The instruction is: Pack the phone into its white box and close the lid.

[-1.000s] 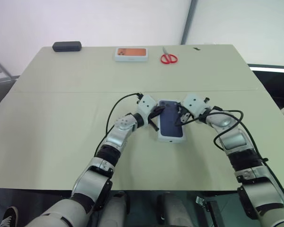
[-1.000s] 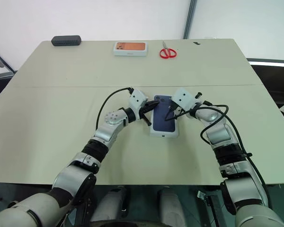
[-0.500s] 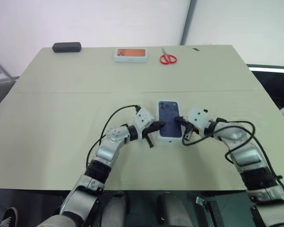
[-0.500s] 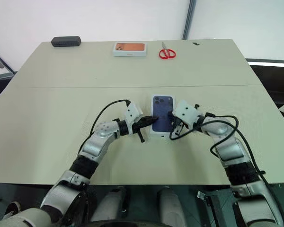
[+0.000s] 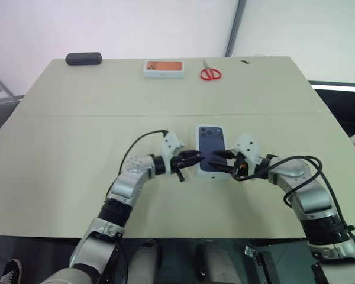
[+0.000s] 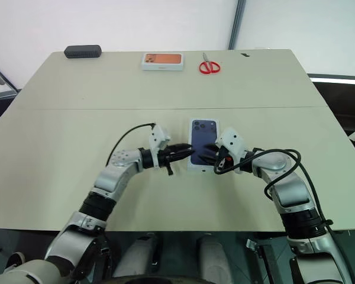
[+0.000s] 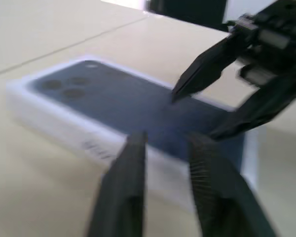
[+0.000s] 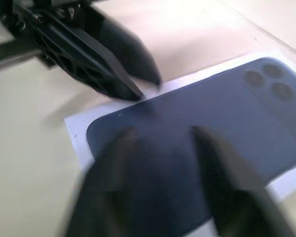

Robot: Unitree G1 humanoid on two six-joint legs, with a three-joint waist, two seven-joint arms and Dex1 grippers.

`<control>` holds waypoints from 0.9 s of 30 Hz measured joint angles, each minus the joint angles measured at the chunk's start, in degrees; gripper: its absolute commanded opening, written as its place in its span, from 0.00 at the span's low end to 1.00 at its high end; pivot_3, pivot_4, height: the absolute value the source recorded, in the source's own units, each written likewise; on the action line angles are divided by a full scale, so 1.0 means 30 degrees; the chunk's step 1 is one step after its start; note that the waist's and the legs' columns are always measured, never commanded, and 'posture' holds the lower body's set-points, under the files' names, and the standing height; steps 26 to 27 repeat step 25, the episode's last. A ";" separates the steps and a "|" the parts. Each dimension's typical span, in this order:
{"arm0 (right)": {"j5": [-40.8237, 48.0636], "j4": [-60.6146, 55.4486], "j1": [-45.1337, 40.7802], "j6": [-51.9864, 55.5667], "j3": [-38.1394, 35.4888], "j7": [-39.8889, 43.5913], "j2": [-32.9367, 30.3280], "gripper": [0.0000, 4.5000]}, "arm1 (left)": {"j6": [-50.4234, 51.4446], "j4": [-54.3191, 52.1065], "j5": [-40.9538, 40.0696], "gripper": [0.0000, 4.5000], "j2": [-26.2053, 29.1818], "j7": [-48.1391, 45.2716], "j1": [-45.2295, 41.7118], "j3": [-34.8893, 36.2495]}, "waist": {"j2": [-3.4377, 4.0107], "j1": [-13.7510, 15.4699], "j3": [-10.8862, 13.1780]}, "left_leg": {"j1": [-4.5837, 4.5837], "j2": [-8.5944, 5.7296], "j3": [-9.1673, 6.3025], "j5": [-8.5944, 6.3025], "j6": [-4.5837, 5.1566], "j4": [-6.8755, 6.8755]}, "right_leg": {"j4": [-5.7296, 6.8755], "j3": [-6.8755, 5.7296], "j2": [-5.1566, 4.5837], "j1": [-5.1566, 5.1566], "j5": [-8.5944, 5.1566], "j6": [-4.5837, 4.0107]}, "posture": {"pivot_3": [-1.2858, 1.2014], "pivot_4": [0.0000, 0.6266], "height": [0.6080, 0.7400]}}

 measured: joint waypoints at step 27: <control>0.2506 -0.0367 0.3600 -0.0847 -0.3389 0.2509 -0.3827 1.00 | 0.0126 -0.5425 -0.2271 0.95 0.7978 0.0073 0.8687 0.7403 | 0.0008 0.0111 0.0005 | 0.0000 0.0049 0.0010 -0.0009 0.0006 -0.0016 | -0.0021 0.0015 -0.0056 0.0006 -0.0009 -0.0015 | 0.52 0.24 1.00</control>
